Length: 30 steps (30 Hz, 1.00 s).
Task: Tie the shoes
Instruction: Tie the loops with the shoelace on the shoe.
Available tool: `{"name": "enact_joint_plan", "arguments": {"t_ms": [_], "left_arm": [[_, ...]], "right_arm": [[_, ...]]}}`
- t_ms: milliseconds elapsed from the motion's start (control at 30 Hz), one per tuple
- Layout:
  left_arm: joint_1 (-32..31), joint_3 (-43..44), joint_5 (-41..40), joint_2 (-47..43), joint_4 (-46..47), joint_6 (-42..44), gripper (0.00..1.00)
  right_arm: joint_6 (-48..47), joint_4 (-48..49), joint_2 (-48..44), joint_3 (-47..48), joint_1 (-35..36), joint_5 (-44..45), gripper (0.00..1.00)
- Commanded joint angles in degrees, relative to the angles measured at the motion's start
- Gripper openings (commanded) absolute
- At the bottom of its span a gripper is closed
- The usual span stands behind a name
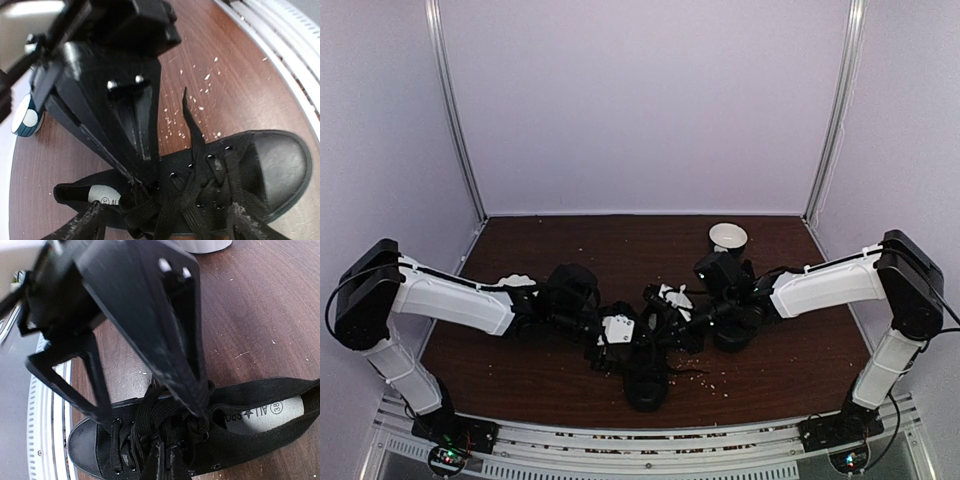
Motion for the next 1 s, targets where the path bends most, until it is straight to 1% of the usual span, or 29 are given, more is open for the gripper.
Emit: {"name": "enact_joint_plan", "arguments": {"t_ms": [0,67,133,233,367,567,600,800,867,967], "left_arm": [[-0.50,4.05,-3.59,3.87,1.41,0.48,0.83],[-1.16,5.46,-5.04,5.51,0.52,-0.86,0.79],[-1.42,5.49,-6.26,6.39,1.60,-2.46,0.73],[-1.42,5.22,-6.46,6.65,2.91,-4.23,0.62],[-1.42,5.85,-7.08,7.23,2.70,-5.90,0.52],[-1.42,5.98,-8.32,8.02,4.26,-8.21,0.33],[-1.42,5.83,-8.39,7.91,4.75,-8.64,0.28],[-1.42,5.81,-8.01,8.05,5.82,-9.91,0.11],[-1.40,5.86,-8.35,8.32,5.62,-10.02,0.06],[-1.42,5.79,-9.25,8.56,5.37,-10.09,0.01]], "right_arm": [[0.72,1.36,-1.08,0.47,-0.04,-0.88,0.00],[0.64,1.28,-1.25,0.31,-0.02,-0.74,0.00],[0.64,1.34,-1.41,0.14,-0.08,-0.74,0.00],[0.88,1.45,-1.43,0.15,-0.09,-0.95,0.00],[0.85,1.30,-1.60,0.26,-0.05,-1.07,0.00],[0.90,0.57,-2.06,0.38,-0.07,-1.66,0.00],[0.85,0.46,-2.23,0.31,-0.04,-1.71,0.00],[0.64,-0.35,-2.56,0.35,-0.06,-2.36,0.01],[0.68,-0.62,-3.00,0.39,-0.07,-2.96,0.05],[0.63,-1.05,-4.36,0.25,-0.46,-4.40,0.21]]}}
